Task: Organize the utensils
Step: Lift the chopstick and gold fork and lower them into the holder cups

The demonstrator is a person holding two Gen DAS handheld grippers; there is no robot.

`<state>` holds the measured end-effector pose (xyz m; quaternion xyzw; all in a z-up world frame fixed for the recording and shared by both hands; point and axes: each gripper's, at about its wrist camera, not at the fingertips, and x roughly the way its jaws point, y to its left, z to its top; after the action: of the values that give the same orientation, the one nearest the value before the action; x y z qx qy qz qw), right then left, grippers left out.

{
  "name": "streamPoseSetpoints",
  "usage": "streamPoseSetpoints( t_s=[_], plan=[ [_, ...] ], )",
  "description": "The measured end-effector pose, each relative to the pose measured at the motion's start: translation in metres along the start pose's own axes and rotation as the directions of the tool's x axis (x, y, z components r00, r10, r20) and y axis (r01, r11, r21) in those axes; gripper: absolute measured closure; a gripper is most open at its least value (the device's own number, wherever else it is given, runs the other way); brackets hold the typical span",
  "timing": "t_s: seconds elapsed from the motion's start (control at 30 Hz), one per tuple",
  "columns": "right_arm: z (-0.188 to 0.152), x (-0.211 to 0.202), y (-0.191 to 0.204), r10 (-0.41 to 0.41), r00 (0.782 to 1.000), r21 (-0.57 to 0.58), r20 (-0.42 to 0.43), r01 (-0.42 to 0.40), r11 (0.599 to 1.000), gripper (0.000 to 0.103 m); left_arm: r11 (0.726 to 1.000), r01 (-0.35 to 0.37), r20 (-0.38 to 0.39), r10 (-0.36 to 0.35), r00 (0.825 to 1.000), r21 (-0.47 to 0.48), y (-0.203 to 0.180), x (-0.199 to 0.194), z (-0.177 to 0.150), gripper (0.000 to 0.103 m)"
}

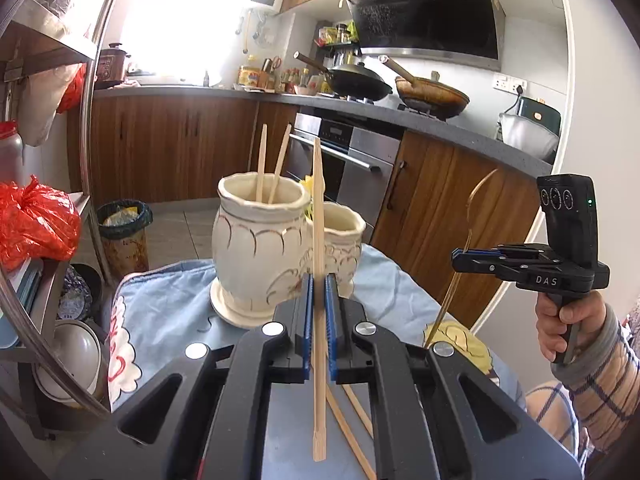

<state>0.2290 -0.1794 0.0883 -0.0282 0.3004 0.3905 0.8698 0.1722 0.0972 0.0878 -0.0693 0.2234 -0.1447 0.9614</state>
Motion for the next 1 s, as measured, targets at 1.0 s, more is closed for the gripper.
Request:
streamPoseSetpoints(
  t_s=[1.0],
  plan=[
    [0.083, 0.002, -0.005, 0.018, 0.949, 0.013, 0.314, -0.024, 1.000, 0.096, 0.994, -0.068, 0.289, 0.088, 0.953, -0.080, 0.020, 0.009, 0.075, 0.097]
  ],
)
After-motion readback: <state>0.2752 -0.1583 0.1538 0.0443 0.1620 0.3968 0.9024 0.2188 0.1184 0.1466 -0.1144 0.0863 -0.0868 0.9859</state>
